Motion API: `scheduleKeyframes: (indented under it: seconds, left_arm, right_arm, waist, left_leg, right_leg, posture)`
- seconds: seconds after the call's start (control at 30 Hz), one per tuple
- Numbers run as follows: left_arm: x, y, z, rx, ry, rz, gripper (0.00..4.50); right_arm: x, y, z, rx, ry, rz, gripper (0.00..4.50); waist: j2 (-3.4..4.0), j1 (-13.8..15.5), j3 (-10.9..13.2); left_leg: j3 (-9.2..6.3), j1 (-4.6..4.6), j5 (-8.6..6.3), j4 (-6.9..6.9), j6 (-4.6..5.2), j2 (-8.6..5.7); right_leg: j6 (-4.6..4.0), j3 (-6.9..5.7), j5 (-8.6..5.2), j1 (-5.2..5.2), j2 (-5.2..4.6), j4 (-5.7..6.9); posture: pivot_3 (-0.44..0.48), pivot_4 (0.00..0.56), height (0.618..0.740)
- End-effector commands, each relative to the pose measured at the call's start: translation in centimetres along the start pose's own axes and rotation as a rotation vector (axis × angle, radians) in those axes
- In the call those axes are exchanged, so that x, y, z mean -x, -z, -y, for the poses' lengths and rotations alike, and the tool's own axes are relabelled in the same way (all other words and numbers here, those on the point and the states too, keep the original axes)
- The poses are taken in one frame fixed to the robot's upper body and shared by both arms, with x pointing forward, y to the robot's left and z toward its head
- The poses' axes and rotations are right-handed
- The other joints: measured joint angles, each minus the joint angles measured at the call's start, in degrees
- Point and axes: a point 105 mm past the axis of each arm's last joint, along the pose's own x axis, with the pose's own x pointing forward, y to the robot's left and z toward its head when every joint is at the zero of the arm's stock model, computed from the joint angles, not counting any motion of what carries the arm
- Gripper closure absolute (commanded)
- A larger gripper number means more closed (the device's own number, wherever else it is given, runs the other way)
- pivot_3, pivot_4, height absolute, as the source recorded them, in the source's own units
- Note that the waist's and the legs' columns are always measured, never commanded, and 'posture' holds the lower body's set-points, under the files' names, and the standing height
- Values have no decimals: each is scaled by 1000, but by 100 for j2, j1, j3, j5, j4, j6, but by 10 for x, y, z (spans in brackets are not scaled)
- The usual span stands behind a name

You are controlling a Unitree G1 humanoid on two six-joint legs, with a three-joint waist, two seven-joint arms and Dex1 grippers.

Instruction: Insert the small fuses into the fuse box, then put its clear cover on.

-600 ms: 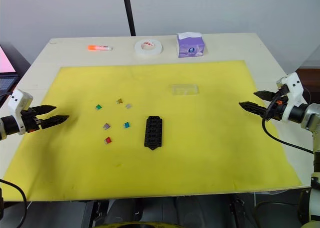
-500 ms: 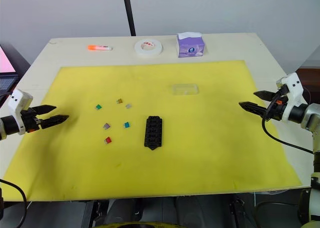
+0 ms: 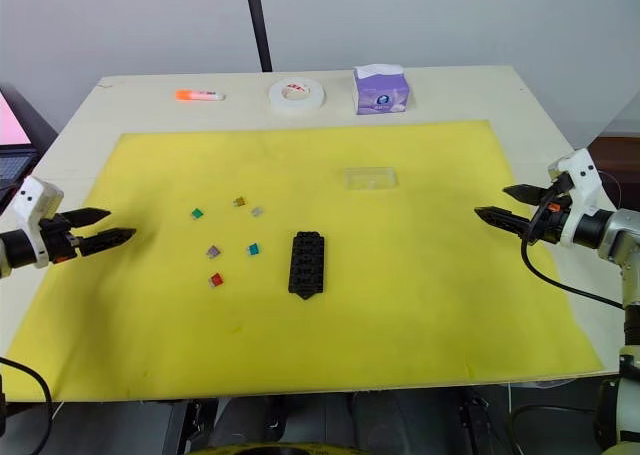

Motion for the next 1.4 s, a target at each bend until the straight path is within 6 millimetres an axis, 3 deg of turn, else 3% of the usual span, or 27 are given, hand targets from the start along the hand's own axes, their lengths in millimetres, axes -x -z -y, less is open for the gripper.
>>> scheduleKeyframes:
  seconds: [0.03,0.47,0.57,0.67,0.77,0.97,1.03,1.2,1.4]
  left_arm:
    - [9,-19,-7,-33,-28,57,0]
    - [11,-23,-10,-28,-48,71,0]
    - [15,-33,-8,11,-30,121,0]
    - [34,-50,10,36,62,141,0]
    - [43,-52,25,76,92,135,0]
    - [23,-33,61,142,183,103,0]
    - [11,-31,64,147,187,114,0]
    - [-14,-27,60,134,223,96,0]
    - [-54,-31,57,101,323,52,0]
  right_arm:
    - [2,-11,-1,44,-5,29,37]
    - [0,-9,4,79,21,9,37]
    - [-2,-14,4,91,26,14,37]
    - [-7,-50,-27,158,-88,53,37]
    - [-17,-76,-63,173,-193,86,37]
    - [-49,-111,-161,157,-473,193,37]
    - [-54,-114,-191,172,-561,228,37]
    - [-58,-110,-230,159,-690,214,37]
    - [-64,-99,-248,180,-737,173,37]
  waist:
    - [0,0,0]
    - [0,-2,0]
    - [0,-4,0]
    - [0,-34,1]
    - [2,-72,2]
    - [-5,-64,0]
    - [-5,-20,0]
    - [-16,100,-3]
    - [-21,173,-6]
  left_leg:
    - [0,0,0,0,0,0]
    - [0,0,0,1,0,0]
    - [0,0,0,1,0,0]
    - [0,-3,0,0,0,1]
    - [8,-6,0,-4,0,3]
    - [2,5,0,0,0,9]
    - [2,0,0,2,0,8]
    - [0,-13,0,14,0,3]
    - [1,-11,0,17,1,3]
  right_leg:
    - [0,0,0,0,0,0]
    - [1,0,1,0,0,1]
    - [1,0,1,0,0,1]
    - [4,1,2,-7,1,5]
    - [11,10,-2,-28,-1,36]
    - [-27,9,-33,-42,7,82]
    - [-27,10,-32,-44,6,81]
    - [-25,6,-31,-47,3,77]
    - [-29,3,-29,-46,6,79]
  posture:
    - [0,150,740]
    - [0,150,740]
    - [0,150,740]
    - [0,150,740]
    - [0,150,740]
    - [0,150,740]
    - [0,150,740]
    - [0,150,740]
    - [0,150,740]
